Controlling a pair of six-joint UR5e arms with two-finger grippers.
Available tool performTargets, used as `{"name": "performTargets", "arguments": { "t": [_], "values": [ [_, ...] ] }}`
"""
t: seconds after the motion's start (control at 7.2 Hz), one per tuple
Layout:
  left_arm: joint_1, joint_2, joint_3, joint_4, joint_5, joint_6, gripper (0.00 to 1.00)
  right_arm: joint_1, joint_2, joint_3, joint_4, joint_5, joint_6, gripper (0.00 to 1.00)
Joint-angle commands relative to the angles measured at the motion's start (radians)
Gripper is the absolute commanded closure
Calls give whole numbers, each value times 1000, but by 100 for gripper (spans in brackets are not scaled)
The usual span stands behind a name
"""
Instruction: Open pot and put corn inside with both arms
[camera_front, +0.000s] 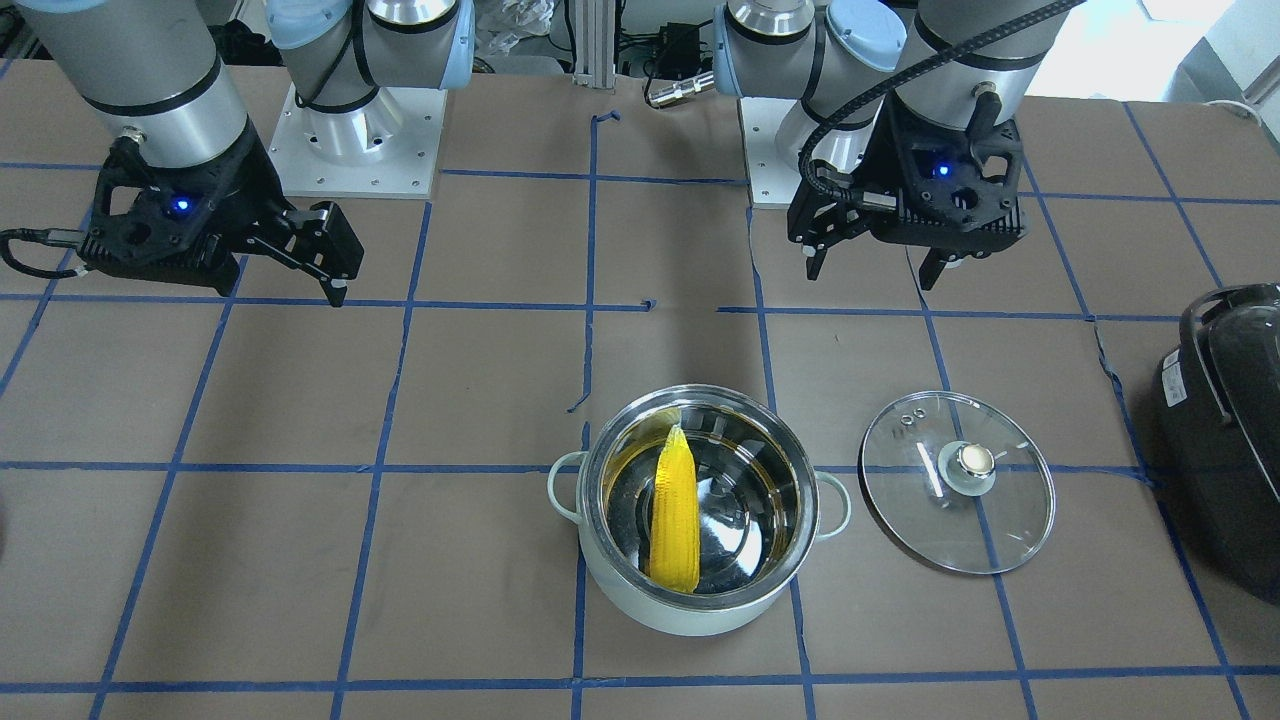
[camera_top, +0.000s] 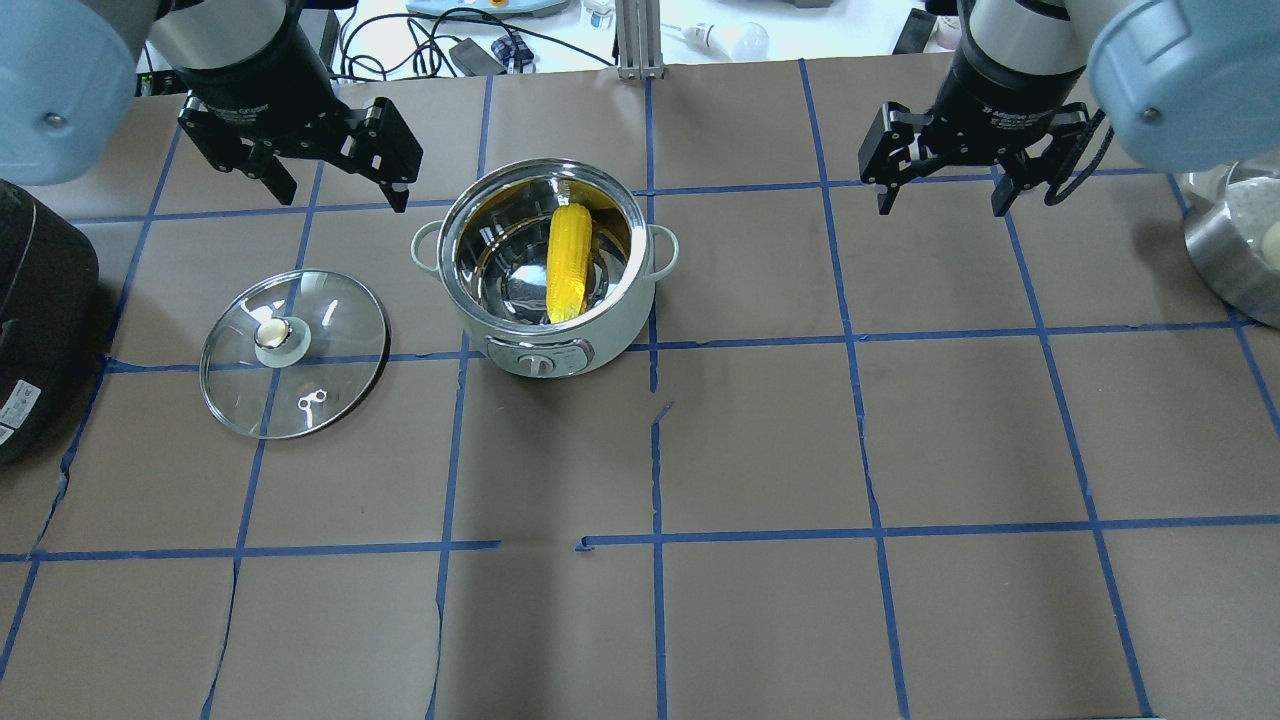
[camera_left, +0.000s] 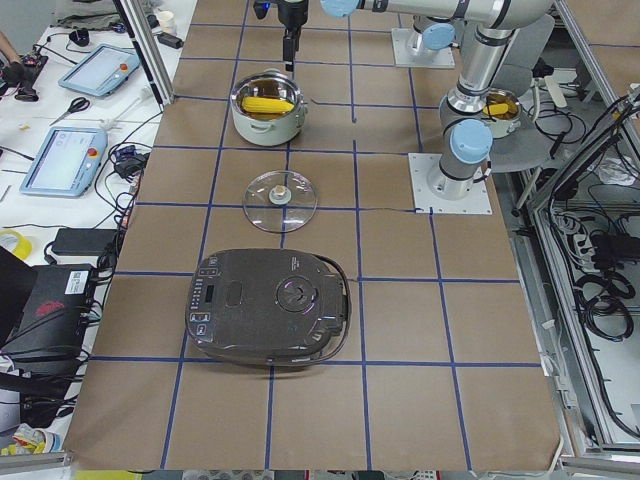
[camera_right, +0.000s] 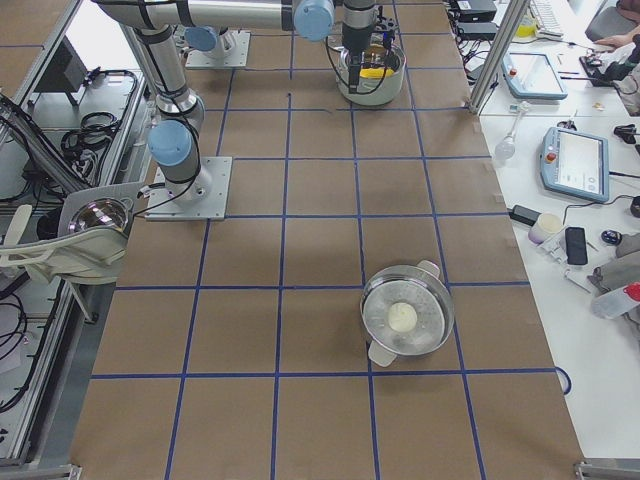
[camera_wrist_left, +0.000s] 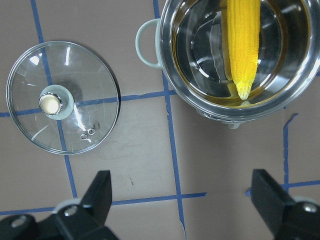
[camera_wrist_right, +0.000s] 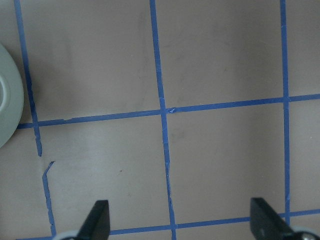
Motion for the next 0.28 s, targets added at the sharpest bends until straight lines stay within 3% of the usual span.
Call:
{"name": "performTargets", "arguments": {
  "t": [0.0, 0.14],
  "values": [
    [2, 0, 0, 0, -2, 1, 0, 0, 0, 3, 0, -7, 0, 0],
    [2, 0, 0, 0, -2, 1, 0, 0, 0, 3, 0, -7, -3, 0]
  ]
}}
